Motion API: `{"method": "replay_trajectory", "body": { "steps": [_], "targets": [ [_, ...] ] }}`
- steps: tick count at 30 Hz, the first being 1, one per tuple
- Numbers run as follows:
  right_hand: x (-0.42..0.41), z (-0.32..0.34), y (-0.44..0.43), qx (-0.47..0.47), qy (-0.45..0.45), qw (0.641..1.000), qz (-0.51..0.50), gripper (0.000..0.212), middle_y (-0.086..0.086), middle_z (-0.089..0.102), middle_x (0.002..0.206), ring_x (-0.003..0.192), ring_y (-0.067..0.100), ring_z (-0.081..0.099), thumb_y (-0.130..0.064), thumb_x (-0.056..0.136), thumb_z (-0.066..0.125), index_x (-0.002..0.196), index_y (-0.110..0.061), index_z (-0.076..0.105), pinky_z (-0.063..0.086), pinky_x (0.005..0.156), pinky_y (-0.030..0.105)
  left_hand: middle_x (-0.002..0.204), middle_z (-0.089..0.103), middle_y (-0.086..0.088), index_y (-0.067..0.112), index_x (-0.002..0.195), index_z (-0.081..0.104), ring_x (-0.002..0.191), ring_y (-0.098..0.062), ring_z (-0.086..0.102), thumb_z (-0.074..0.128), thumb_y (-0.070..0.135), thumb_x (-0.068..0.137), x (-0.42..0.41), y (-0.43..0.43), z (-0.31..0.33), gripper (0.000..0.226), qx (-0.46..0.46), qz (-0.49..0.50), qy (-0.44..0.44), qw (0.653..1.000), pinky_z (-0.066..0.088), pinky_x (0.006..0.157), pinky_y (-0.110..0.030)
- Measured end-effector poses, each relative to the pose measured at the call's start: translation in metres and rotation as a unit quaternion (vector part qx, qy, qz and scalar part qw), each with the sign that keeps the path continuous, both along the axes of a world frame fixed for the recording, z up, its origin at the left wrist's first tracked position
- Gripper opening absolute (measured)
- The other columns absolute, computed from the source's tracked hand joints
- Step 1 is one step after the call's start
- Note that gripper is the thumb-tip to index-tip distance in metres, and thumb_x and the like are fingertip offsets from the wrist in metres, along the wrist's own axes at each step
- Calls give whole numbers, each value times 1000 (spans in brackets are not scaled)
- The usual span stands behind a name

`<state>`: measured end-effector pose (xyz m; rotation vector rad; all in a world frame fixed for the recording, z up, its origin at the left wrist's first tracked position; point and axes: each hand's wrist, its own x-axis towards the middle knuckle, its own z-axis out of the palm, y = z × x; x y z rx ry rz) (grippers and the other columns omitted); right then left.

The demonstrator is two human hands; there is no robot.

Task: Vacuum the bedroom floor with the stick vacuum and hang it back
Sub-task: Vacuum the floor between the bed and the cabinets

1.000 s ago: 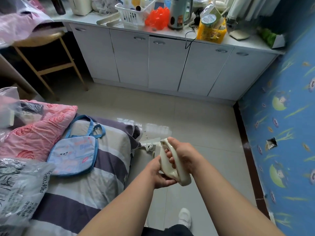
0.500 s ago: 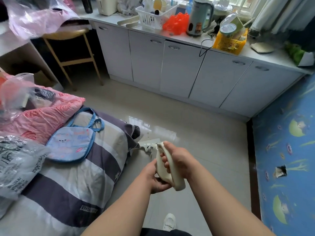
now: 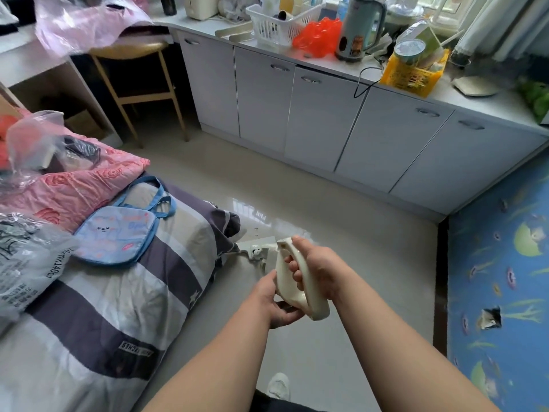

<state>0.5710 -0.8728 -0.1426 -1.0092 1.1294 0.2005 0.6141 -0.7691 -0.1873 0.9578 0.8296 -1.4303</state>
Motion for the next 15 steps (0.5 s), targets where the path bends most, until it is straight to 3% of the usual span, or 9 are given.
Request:
{"method": "replay_trajectory", "body": {
  "steps": [7,15],
  "targets": [
    [10,0,-12,-12,2,1000,10,47,0,55,54,37,12,44,-49,98,53,79,-7,63,36,40,17,107,63,-21,6,84,66,97,-36,65,77,31,79,9,-15,-2,28,-4,0,-8,1000,56,84,-52],
    [35,8,-28,-7,5,999,36,46,-1,53,53,40,12,43,-49,98,52,79,-8,61,35,41,18,98,63,-20,5,81,60,95,-35,62,75,30,79,35,-32,4,29,-3,7,14,1000,51,94,-52]
  ]
}}
